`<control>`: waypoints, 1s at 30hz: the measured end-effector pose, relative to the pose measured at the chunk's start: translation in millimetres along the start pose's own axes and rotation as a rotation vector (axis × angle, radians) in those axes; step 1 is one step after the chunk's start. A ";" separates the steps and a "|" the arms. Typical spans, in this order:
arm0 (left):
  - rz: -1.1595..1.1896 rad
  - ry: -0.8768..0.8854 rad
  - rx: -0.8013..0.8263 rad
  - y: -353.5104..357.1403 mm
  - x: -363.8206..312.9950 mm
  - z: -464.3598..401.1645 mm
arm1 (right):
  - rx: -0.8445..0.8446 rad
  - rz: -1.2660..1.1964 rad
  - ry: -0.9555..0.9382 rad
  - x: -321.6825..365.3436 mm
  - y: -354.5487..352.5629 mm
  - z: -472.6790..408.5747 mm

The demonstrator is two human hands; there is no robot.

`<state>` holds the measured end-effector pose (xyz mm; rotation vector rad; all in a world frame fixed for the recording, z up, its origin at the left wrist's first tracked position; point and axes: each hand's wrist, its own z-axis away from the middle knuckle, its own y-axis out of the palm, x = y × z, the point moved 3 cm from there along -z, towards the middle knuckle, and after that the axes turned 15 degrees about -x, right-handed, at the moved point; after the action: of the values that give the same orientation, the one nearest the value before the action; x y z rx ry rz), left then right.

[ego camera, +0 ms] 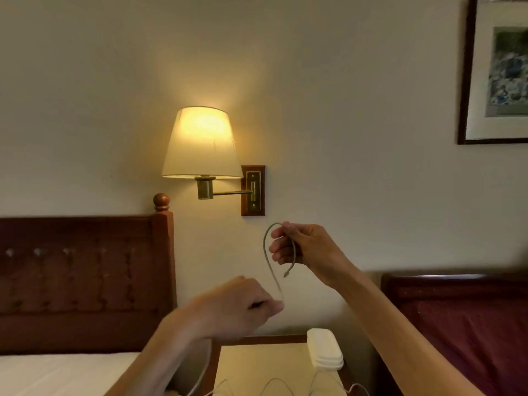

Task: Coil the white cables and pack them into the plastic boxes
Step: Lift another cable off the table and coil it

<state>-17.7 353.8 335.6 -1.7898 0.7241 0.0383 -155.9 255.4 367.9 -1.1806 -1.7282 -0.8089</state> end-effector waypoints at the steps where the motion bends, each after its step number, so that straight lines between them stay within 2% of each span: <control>1: 0.018 0.049 -0.025 -10.5 -16.0 -0.5 | 0.019 0.041 -0.015 -2.0 4.5 3.7; 3: 0.040 0.121 -0.147 -28.9 -34.1 -4.1 | 0.066 0.119 -0.055 -5.3 10.3 11.2; 4: 0.037 0.149 -0.259 -36.8 -36.0 -8.3 | 0.103 0.126 -0.074 -6.4 12.5 14.7; 6: 0.015 0.203 -0.509 -49.1 -31.7 -17.1 | 0.163 0.036 -0.056 -6.6 14.7 21.1; 8: -0.005 0.245 -0.681 -53.1 -20.3 -24.6 | 0.183 -0.104 0.017 -5.8 15.5 24.2; 14: 0.074 0.201 -0.943 -46.1 12.2 -39.8 | 0.308 -0.501 0.202 -12.1 24.1 33.0; 17: 0.105 0.164 -0.946 -40.9 13.6 -43.9 | 0.273 -0.669 0.251 -11.1 23.5 33.3; 20: 0.164 0.123 -0.877 -37.8 15.4 -46.8 | 0.270 -0.764 0.295 -4.8 17.4 31.0; 27: 0.424 0.046 -0.598 -24.8 51.0 -30.8 | 0.165 -0.784 0.356 25.6 -15.1 17.9; 30: 0.511 -0.079 -0.590 -14.8 73.6 -24.6 | 0.219 -0.833 0.353 37.2 -30.5 15.5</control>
<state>41.1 301.4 329.2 -2.0835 1.1804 0.7244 -195.6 272.4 394.1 -0.1092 -1.9274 -1.1800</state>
